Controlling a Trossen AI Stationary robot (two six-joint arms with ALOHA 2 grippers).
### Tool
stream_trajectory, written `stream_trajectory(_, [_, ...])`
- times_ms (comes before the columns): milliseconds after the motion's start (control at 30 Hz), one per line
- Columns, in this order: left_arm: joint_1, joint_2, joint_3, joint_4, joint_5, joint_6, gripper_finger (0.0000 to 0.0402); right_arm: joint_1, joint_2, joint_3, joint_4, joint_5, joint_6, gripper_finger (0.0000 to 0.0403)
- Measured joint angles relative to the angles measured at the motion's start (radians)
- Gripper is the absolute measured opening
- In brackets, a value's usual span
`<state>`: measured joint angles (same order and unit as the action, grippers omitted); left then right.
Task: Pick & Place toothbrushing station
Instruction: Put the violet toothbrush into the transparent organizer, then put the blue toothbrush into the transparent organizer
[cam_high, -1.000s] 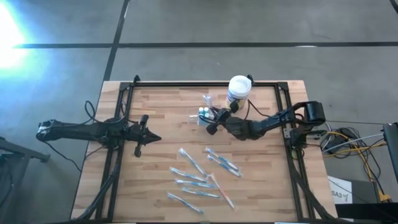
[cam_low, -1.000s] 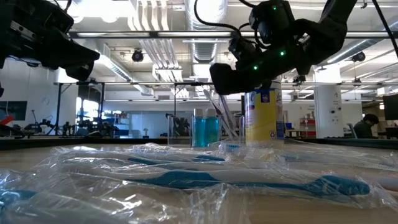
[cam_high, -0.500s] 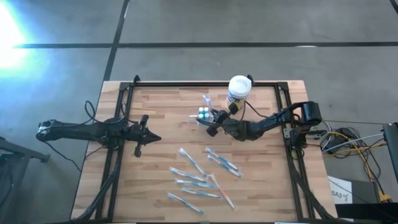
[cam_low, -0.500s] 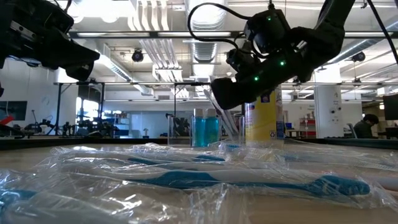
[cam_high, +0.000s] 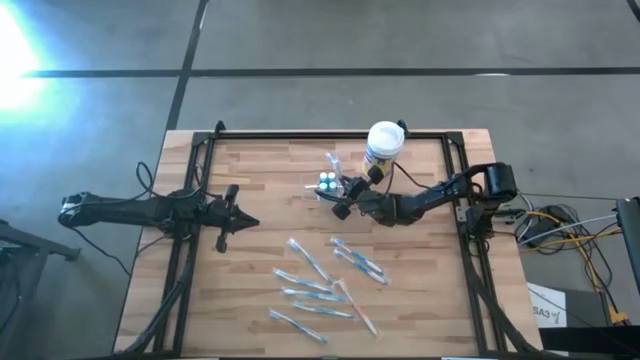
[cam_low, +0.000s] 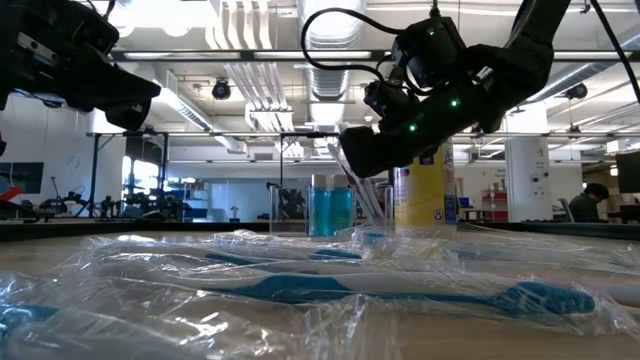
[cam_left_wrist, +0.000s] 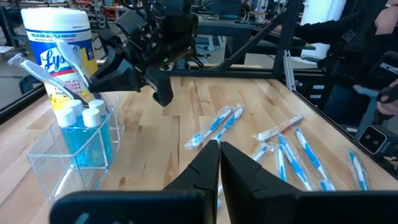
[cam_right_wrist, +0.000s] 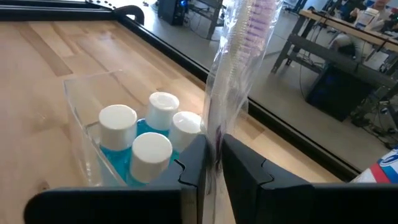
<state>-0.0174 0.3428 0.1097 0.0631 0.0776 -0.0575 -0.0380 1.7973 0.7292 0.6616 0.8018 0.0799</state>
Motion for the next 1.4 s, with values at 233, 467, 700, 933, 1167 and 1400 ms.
stream_trajectory(233, [0.0, 0.0, 0.0, 0.0, 0.0, -0.003, 0.0023, -0.002, -0.001, 0.0, 0.0, -0.017, 0.006, 0.0077])
stream_trajectory(467, [0.0, 0.0, 0.0, 0.0, 0.0, -0.007, 0.0019, -0.002, -0.007, 0.013, 0.0, -0.017, 0.004, 0.0097])
stream_trajectory(700, [0.0, 0.0, 0.0, 0.0, 0.0, -0.007, 0.0023, -0.002, -0.043, 0.026, -0.073, -0.017, 0.02, 0.0117])
stream_trajectory(933, [0.0, 0.0, 0.0, -0.002, 0.001, -0.008, 0.0025, -0.004, -0.097, 0.037, -0.138, 0.006, 0.025, 0.0139])
stream_trajectory(1167, [0.0, 0.0, 0.0, -0.004, 0.01, -0.011, 0.0025, 0.065, -0.326, 0.037, -0.22, 0.01, -0.101, 0.0145])
stream_trajectory(1400, [0.0, 0.0, 0.0, -0.007, 0.01, -0.011, 0.0025, 0.174, -0.705, 0.037, -0.377, -0.366, -0.219, 0.0109])
